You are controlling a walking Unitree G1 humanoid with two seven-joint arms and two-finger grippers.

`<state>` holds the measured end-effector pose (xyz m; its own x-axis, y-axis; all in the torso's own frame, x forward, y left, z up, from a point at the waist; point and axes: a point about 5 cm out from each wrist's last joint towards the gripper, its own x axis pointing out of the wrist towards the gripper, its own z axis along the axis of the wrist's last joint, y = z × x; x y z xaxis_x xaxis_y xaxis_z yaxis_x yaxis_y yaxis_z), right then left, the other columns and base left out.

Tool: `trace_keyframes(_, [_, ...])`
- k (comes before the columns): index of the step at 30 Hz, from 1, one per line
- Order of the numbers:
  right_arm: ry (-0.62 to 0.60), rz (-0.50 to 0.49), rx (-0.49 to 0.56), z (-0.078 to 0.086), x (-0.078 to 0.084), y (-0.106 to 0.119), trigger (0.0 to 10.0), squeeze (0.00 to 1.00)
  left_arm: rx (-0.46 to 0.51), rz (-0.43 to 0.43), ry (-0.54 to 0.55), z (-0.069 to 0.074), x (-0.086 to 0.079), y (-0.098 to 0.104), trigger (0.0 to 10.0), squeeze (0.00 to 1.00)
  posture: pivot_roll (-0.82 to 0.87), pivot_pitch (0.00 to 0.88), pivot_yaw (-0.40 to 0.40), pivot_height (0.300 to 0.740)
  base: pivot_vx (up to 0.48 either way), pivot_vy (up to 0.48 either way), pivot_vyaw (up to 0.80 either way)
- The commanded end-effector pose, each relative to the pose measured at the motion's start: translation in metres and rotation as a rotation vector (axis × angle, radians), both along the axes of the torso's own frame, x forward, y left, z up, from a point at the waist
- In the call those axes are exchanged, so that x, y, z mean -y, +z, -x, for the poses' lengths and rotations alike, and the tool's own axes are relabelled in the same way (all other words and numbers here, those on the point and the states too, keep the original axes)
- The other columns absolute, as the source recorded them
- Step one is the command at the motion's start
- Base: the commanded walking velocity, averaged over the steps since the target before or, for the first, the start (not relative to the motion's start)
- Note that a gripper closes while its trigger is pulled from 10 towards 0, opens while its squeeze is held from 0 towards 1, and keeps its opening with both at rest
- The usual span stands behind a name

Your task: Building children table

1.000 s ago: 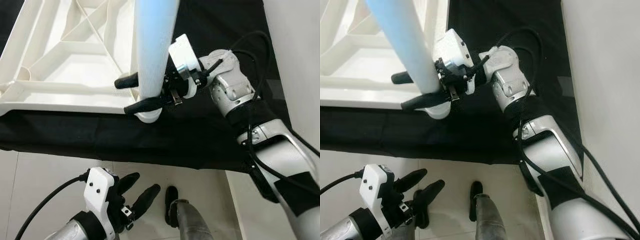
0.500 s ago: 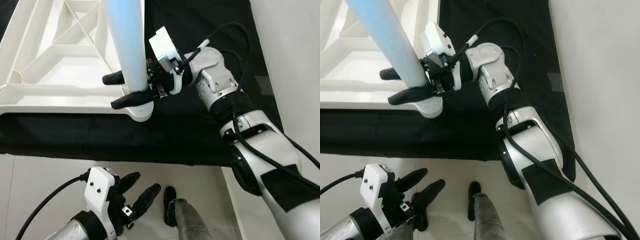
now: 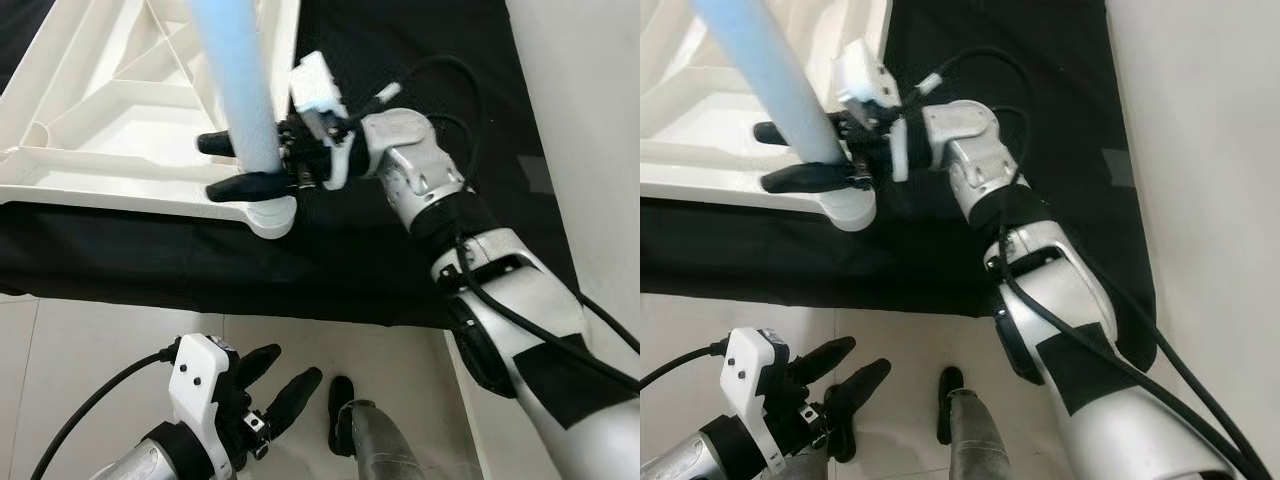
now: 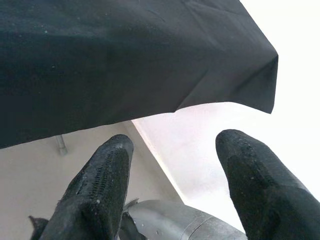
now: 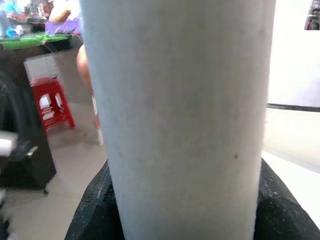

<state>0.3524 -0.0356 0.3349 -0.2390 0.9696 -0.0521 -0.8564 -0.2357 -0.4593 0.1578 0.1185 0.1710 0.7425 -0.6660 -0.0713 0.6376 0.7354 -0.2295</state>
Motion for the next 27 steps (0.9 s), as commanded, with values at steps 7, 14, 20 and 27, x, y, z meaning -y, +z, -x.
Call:
trace_keyframes(7, [0.085, 0.162, 0.011, 0.005, 0.004, -0.034, 10.0, 0.00, -0.034, 0.002, -0.005, 0.004, 0.002, -0.005, 10.0, 0.00, 0.10, 0.475, -0.094, 0.740, 0.000, 0.000, 0.00])
trace_keyframes(14, [0.063, 0.141, 0.106, 0.004, 0.005, -0.021, 10.0, 0.00, -0.034, 0.002, -0.006, 0.003, 0.003, -0.006, 10.0, 0.00, 0.10, 0.470, -0.094, 0.740, 0.000, 0.000, 0.00])
trace_keyframes(20, [0.078, 0.068, 0.052, 0.005, 0.004, -0.013, 10.0, 0.00, -0.035, 0.004, -0.007, 0.003, 0.002, -0.006, 10.0, 0.00, 0.10, 0.466, -0.093, 0.740, 0.000, 0.000, 0.00])
trace_keyframes(27, [0.084, -0.043, -0.053, 0.001, 0.006, -0.004, 10.0, 0.00, -0.032, 0.004, -0.003, 0.003, 0.002, -0.006, 10.0, 0.00, 0.10, 0.466, -0.101, 0.740, 0.000, 0.000, 0.00])
